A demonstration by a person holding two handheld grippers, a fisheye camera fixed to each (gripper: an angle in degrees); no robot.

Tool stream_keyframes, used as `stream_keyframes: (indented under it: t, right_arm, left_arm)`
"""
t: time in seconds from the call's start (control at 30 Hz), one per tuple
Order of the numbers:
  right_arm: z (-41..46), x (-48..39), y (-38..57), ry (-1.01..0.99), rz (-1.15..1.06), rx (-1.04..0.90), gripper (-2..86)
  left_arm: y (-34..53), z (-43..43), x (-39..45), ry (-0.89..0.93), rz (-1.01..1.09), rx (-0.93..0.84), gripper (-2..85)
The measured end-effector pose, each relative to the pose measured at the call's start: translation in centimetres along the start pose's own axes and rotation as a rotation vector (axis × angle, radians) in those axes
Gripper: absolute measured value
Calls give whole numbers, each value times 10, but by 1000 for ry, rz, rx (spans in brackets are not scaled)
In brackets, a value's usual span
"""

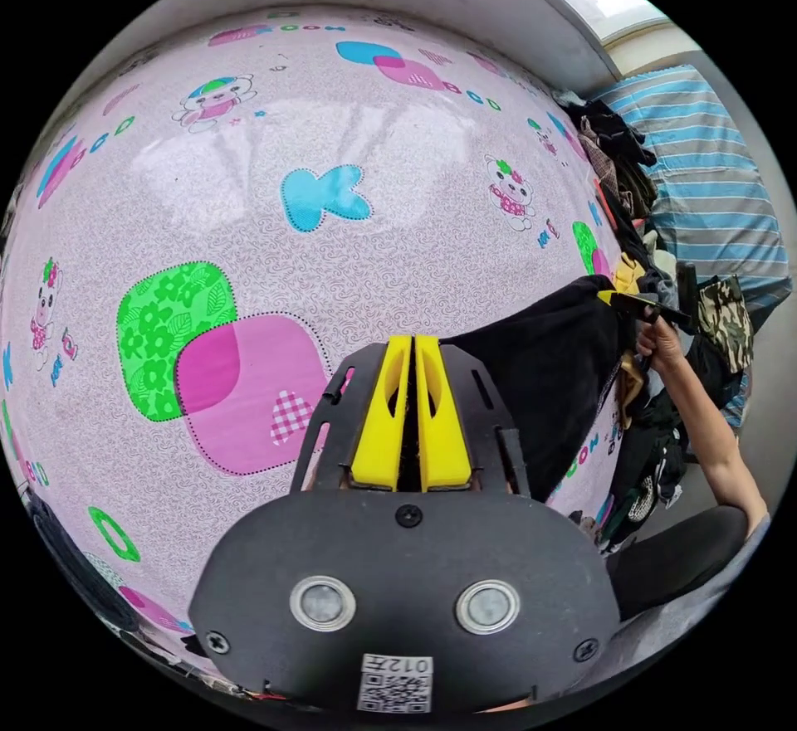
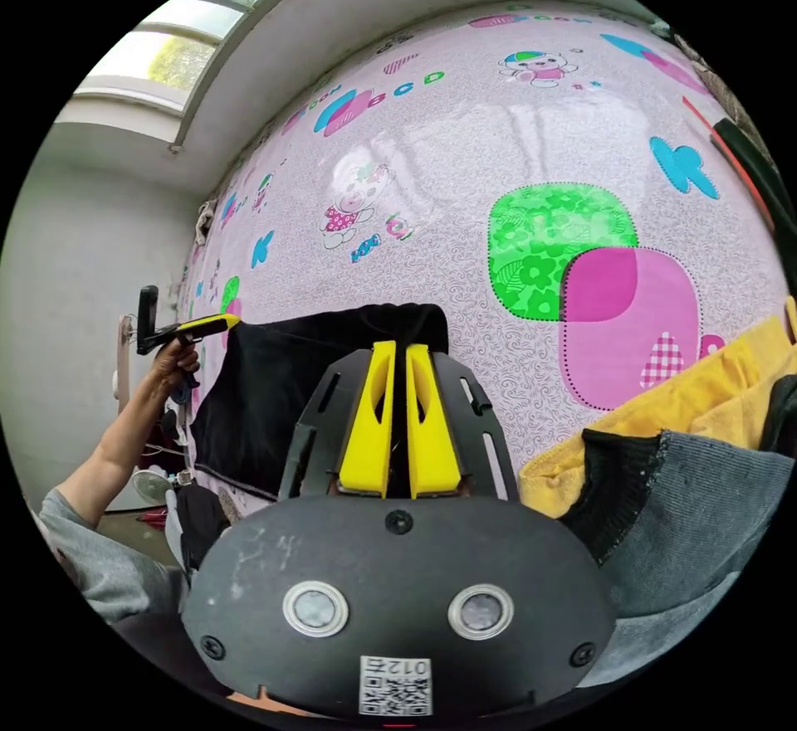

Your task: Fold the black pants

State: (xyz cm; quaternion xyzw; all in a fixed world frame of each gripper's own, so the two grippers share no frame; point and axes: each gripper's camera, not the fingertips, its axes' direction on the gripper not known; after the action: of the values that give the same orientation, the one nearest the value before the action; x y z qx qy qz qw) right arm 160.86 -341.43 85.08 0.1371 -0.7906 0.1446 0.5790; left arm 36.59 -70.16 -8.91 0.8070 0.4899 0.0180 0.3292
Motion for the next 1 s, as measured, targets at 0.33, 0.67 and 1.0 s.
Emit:
stream_keyframes:
  t: [0.33,0.67,1.0]
  right_arm:
    - [-8,-22,-19,14,144,3,84]
    - [-39,-31,94,-196,272,43,108]
    - [48,-117,123,267,73,-77,58]
  left_arm:
    - [6,19,7,-9,-141,68,3]
    - [90,-6,112,25,228,141,5]
    - [159,71,173,-66,294,-68,-1]
